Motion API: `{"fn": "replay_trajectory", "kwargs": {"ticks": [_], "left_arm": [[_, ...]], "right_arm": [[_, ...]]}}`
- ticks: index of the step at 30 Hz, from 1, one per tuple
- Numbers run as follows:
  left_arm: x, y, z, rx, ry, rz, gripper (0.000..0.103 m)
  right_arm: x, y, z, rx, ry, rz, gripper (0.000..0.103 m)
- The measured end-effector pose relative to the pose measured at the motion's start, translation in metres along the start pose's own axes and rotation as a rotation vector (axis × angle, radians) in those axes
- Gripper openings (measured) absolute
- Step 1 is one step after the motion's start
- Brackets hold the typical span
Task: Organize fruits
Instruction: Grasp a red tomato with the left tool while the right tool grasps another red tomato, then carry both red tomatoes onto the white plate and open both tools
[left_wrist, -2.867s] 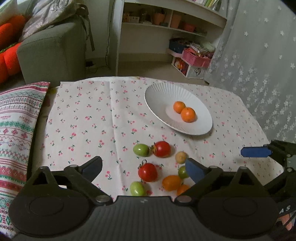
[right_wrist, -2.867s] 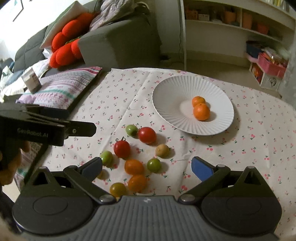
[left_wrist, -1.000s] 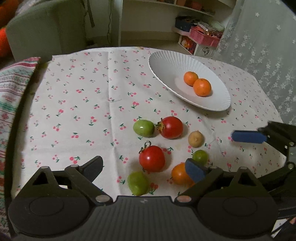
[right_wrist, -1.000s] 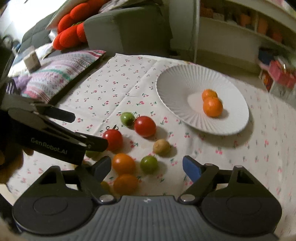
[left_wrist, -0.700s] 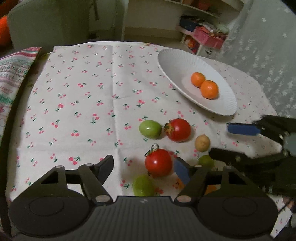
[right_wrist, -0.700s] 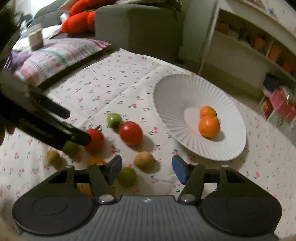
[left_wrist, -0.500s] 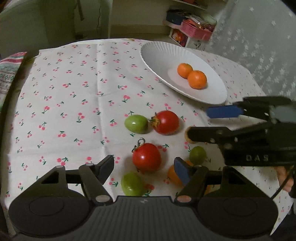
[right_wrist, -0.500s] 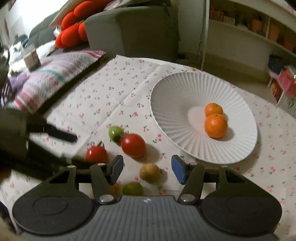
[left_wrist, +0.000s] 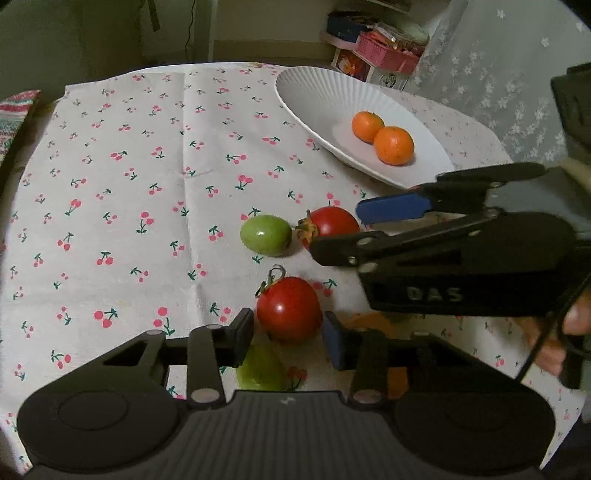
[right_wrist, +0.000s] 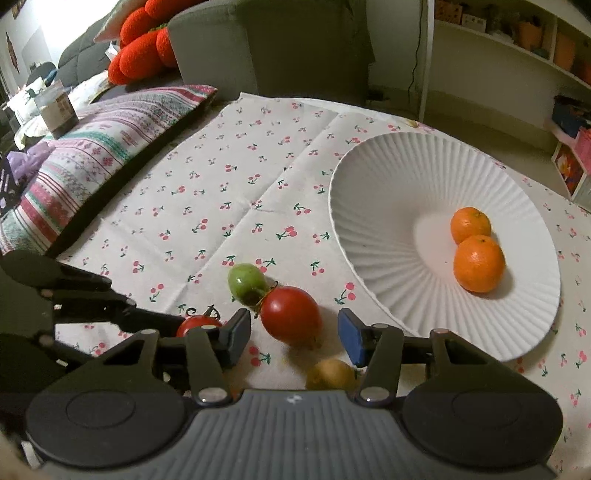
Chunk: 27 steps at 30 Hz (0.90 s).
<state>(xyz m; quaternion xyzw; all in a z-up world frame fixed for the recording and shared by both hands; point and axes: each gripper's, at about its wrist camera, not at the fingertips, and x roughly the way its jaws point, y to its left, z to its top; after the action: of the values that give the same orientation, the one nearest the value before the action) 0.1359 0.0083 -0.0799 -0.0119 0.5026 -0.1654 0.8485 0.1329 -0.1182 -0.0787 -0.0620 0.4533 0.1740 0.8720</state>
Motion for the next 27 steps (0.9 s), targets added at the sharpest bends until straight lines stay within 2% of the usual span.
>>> {"fn": "replay_trajectory", "kwargs": {"ticks": [4, 8, 13, 22, 27], "left_arm": [[0.000, 0.003, 0.001, -0.016, -0.004, -0.005, 0.023], [0.000, 0.001, 0.002, 0.001, -0.010, 0.007, 0.022], [-0.004, 0.002, 0.004, -0.010, -0.017, 0.021, 0.022], [-0.028, -0.002, 0.013, 0.014, -0.100, 0.016, 0.022], [-0.043, -0.001, 0.023, -0.005, -0.175, 0.003, 0.022]], "right_arm": [[0.007, 0.003, 0.003, -0.013, 0.004, -0.007, 0.035], [0.003, 0.009, -0.001, -0.050, -0.003, -0.031, 0.035], [-0.005, 0.003, -0.007, -0.029, -0.020, -0.040, 0.034], [-0.029, -0.007, -0.015, -0.004, -0.091, -0.044, 0.034], [-0.049, -0.014, 0.000, 0.031, -0.147, -0.029, 0.034]]}}
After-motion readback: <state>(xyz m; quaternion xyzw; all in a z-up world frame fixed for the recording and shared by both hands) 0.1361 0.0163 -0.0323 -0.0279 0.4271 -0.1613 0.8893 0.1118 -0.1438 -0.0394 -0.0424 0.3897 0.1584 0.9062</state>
